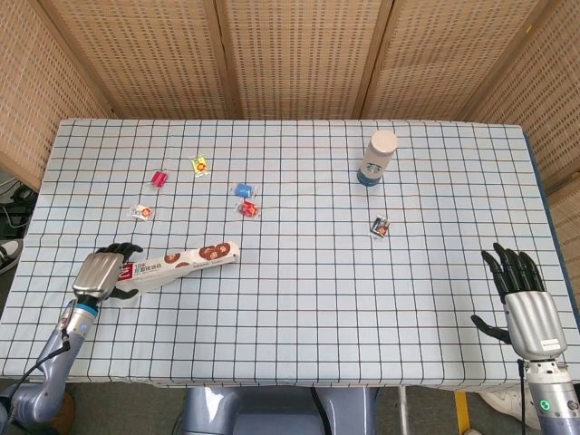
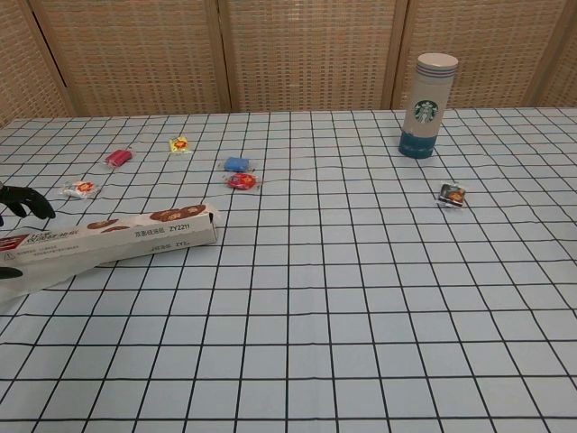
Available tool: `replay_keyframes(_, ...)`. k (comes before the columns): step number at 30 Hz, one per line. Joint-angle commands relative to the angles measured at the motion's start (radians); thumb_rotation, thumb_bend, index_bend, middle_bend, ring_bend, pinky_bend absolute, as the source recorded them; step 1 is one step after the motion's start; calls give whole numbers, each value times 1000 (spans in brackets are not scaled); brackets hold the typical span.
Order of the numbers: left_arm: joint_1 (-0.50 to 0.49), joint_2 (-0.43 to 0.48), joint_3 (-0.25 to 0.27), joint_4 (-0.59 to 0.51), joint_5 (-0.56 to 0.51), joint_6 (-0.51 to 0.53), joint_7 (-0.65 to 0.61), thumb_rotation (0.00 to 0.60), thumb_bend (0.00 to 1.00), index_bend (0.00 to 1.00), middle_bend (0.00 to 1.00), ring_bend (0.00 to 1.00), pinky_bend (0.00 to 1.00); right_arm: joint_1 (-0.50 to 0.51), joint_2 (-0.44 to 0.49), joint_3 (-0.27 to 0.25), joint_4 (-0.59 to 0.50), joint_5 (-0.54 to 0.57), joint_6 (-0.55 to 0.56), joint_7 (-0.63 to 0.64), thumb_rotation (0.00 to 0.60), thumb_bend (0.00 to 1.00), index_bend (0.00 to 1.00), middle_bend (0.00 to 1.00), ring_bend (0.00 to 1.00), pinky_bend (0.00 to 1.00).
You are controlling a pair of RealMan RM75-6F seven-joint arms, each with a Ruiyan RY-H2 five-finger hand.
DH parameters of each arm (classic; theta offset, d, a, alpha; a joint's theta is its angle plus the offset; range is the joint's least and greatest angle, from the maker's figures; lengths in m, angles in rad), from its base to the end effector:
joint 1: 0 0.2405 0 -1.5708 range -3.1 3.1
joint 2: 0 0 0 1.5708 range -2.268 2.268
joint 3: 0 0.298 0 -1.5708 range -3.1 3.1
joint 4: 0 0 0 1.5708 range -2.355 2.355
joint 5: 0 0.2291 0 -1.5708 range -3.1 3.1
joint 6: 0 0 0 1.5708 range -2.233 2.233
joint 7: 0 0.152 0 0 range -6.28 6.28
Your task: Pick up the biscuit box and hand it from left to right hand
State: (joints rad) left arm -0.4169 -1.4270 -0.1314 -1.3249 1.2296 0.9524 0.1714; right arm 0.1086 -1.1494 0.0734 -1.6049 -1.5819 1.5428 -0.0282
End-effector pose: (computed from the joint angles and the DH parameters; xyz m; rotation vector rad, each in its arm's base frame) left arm -0.3499 0.3242 0.0232 -1.6453 -1.0671 -0.6517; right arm -0.3333 -0.2060 0.1564 1.4204 -0.7906 1.0157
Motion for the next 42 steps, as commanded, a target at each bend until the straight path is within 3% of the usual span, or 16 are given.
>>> replay_keyframes(1,-10,-23,6,35,-3,-3,-7,600,186,284,277,244,300,0,0,-1,1,-1,0,2,600,0,0,0,0,0)
replay_keyframes(11,-28,-70,11,107,-48,-34,-9,600,227,303,287,255,332,-1,2,1,3,-1,1,15,600,0,0,0,0,0)
replay_keyframes(16,-27,-97,14,137,-44,-13,-13,600,330,459,419,355,458,-1,5,2,4,1,0,26,600,0,0,0,0,0)
replay_keyframes(22,-24,-88,11,121,-2,40,-46,600,462,627,556,457,540,-2,11,5,3,6,1,38,600,0,0,0,0,0)
replay_keyframes(28,-29,-16,7,11,74,104,-76,600,468,658,575,470,555,11,11,5,0,10,-25,23,600,0,0,0,0,0)
replay_keyframes(34,-74,42,-4,-143,155,140,-1,600,465,664,578,474,557,63,64,29,-78,3,-85,-42,600,0,0,0,0,0)
replay_keyframes(42,-214,-14,-97,-300,28,48,241,600,464,665,578,474,557,204,199,86,-260,61,-300,19,600,0,0,0,0,0)
